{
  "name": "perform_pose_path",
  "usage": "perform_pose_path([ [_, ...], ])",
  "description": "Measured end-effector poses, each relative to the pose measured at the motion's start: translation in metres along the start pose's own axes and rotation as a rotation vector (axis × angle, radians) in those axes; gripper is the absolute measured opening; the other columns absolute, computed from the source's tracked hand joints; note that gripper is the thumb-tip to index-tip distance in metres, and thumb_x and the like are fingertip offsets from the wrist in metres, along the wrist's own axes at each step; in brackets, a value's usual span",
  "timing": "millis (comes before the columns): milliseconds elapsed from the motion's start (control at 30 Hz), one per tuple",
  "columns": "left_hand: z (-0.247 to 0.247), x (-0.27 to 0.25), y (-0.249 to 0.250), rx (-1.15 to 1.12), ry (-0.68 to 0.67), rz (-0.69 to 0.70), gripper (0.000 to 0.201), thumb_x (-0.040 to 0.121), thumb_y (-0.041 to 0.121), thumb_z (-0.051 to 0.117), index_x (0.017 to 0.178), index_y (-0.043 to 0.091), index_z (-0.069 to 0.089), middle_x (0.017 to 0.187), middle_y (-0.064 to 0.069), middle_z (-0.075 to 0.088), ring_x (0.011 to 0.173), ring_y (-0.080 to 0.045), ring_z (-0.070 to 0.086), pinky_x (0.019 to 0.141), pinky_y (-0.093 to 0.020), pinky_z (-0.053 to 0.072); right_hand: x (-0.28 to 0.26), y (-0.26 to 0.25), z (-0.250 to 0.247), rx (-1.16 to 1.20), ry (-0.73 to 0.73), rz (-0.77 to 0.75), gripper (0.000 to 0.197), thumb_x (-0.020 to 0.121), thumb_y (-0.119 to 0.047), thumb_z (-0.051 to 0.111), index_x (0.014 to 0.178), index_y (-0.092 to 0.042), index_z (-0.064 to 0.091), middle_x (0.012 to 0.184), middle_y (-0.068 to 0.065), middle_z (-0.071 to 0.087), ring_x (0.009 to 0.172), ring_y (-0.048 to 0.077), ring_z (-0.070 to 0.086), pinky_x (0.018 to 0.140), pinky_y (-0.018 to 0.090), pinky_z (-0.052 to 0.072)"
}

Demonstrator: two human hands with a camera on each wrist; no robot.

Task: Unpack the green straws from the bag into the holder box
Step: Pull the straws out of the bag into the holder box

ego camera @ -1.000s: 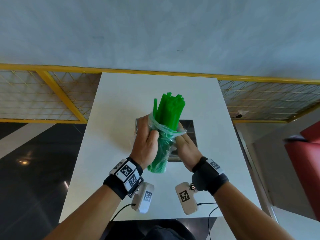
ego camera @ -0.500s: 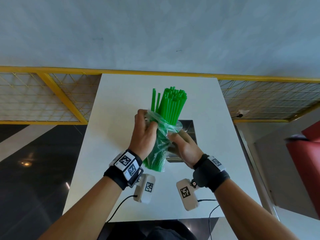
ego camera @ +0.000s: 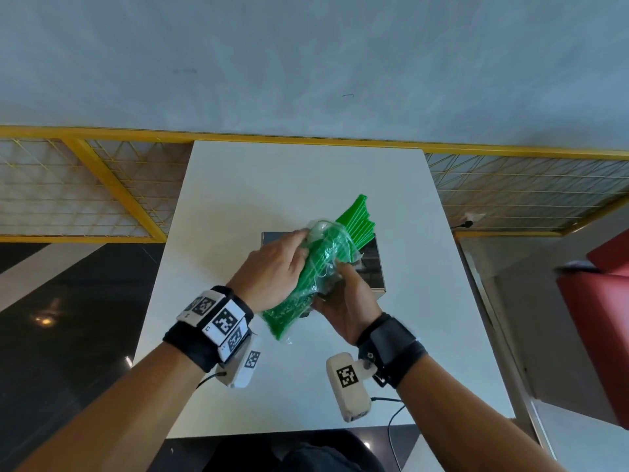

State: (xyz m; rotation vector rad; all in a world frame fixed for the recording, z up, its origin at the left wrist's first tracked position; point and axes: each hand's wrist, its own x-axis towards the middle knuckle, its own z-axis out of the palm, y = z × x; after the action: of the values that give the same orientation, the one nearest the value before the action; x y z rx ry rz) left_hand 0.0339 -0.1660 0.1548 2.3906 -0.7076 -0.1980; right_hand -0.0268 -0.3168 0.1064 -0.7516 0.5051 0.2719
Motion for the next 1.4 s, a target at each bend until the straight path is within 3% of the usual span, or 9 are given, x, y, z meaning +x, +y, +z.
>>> perform_pose_path([
  [133, -0.006, 0.007, -0.017, -0.044, -0.13, 0.005, 0.034, 0.101, 0.023, 0.043, 0.132, 0.036, 0.036, 0.096, -0.008, 0.073, 0.061, -0.031, 0.068, 0.054, -0.05, 0.055, -0.001, 0.011, 0.011, 0.091, -0.048, 0.082, 0.06, 0.095, -0.036, 0.058, 0.138, 0.005, 0.052, 0.129, 0.034, 0.05, 0.117, 0.048, 0.049, 0.102, 0.057, 0.044],
  [300, -0.023, 0.033, -0.022, 0.028, -0.408, -0.101, 0.03, 0.102, 0.025, 0.04, 0.127, 0.037, 0.052, 0.099, -0.008, 0.074, 0.061, -0.022, 0.064, 0.061, -0.038, 0.055, 0.002, 0.02, 0.021, 0.224, -0.086, 0.123, 0.052, 0.102, -0.022, 0.03, 0.143, 0.005, 0.047, 0.149, 0.034, 0.044, 0.128, 0.045, 0.05, 0.11, 0.062, 0.041],
  [433, -0.028, 0.067, -0.018, 0.16, -0.571, -0.113, 0.038, 0.101, 0.024, 0.039, 0.13, 0.027, 0.063, 0.135, -0.004, 0.063, 0.112, -0.025, 0.063, 0.098, -0.041, 0.05, 0.01, 0.016, 0.028, 0.355, -0.035, 0.126, 0.05, 0.101, -0.015, 0.028, 0.14, 0.005, 0.052, 0.145, 0.03, 0.051, 0.135, 0.043, 0.05, 0.11, 0.057, 0.042],
  [600, -0.02, 0.103, -0.01, 0.258, -0.741, -0.103, 0.04, 0.096, 0.021, 0.039, 0.11, 0.009, 0.073, 0.117, -0.01, 0.071, 0.094, -0.025, 0.064, 0.086, -0.038, 0.052, 0.017, 0.003, 0.034, 0.417, 0.029, 0.144, 0.048, 0.103, -0.01, 0.024, 0.136, 0.007, 0.054, 0.139, 0.033, 0.056, 0.133, 0.048, 0.051, 0.093, 0.059, 0.052],
  [800, 0.008, 0.125, -0.013, 0.163, -0.632, -0.161, 0.036, 0.086, 0.028, 0.046, 0.054, 0.013, 0.042, 0.06, -0.011, 0.044, 0.054, -0.022, 0.031, 0.059, -0.033, 0.028, 0.03, -0.01, 0.015, 0.506, 0.075, 0.142, 0.047, 0.102, -0.01, 0.026, 0.14, 0.005, 0.05, 0.136, 0.037, 0.055, 0.125, 0.057, 0.054, 0.086, 0.064, 0.055],
  [1067, -0.007, 0.114, -0.022, -0.082, -0.439, -0.144, 0.046, 0.089, 0.062, 0.046, 0.072, 0.022, 0.061, 0.06, 0.001, 0.055, 0.052, -0.022, 0.044, 0.061, -0.03, 0.034, 0.048, -0.025, 0.004, 0.629, 0.103, 0.229, 0.045, 0.104, -0.018, 0.039, 0.144, 0.0, 0.048, 0.147, 0.038, 0.042, 0.133, 0.058, 0.042, 0.063, 0.062, 0.061],
  [1133, -0.013, 0.103, -0.028, -0.154, -0.506, -0.11, 0.05, 0.09, 0.066, 0.049, 0.101, 0.024, 0.073, 0.102, 0.003, 0.074, 0.091, -0.019, 0.065, 0.084, -0.031, 0.043, 0.052, -0.026, 0.004, 0.609, 0.135, 0.243, 0.044, 0.104, -0.02, 0.043, 0.142, 0.001, 0.05, 0.146, 0.037, 0.044, 0.134, 0.055, 0.044, 0.059, 0.058, 0.062],
  [1200, -0.01, 0.088, -0.03, -0.079, -0.514, -0.061, 0.067, 0.083, 0.075, 0.047, 0.137, 0.036, 0.057, 0.144, 0.006, 0.056, 0.131, -0.015, 0.052, 0.108, -0.037, 0.037, 0.055, -0.022, 0.006, 0.527, 0.183, 0.189, 0.042, 0.102, -0.011, 0.039, 0.14, 0.003, 0.052, 0.141, 0.035, 0.051, 0.129, 0.054, 0.051, 0.06, 0.055, 0.062],
  [1400, 0.029, 0.07, -0.045, -0.133, -0.254, -0.089, 0.04, 0.089, 0.062, 0.035, 0.092, 0.033, 0.064, 0.104, -0.004, 0.057, 0.099, -0.023, 0.053, 0.092, -0.045, 0.044, 0.045, -0.004, 0.026, 0.43, 0.155, 0.186, 0.046, 0.102, -0.014, 0.028, 0.135, 0.003, 0.056, 0.133, 0.033, 0.059, 0.123, 0.043, 0.058, 0.092, 0.054, 0.054],
])
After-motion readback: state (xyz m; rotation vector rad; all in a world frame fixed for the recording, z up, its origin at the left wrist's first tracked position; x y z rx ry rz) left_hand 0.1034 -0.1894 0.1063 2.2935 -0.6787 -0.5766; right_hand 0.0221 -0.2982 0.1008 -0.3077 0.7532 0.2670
